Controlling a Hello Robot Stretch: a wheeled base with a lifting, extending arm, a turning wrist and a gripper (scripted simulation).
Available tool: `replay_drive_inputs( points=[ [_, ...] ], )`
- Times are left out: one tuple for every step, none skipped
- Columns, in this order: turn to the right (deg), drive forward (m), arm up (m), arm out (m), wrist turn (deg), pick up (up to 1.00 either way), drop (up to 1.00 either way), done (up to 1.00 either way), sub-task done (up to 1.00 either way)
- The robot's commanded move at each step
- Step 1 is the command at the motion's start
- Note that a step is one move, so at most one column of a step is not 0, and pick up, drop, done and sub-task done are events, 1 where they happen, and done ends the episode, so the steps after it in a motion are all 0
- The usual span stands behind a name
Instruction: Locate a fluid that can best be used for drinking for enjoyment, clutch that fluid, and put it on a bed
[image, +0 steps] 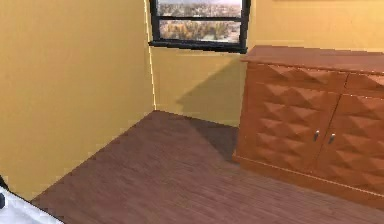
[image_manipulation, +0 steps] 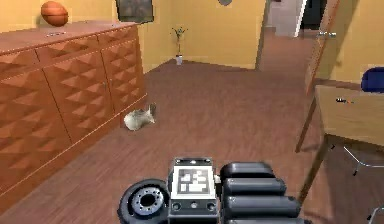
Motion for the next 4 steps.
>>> replay_drive_inputs(
  points=[
    [45.0, 0.0, 0.0, 0.0, 0.0, 0.0, 0.0, 0.0, 0.0],
    [15.0, 0.0, 0.0, 0.0, 0.0, 0.0, 0.0, 0.0, 0.0],
    [45.0, 0.0, 0.0, 0.0, 0.0, 0.0, 0.0, 0.0, 0.0],
    [45.0, 0.0, 0.0, 0.0, 0.0, 0.0, 0.0, 0.0, 0.0]
  ],
)
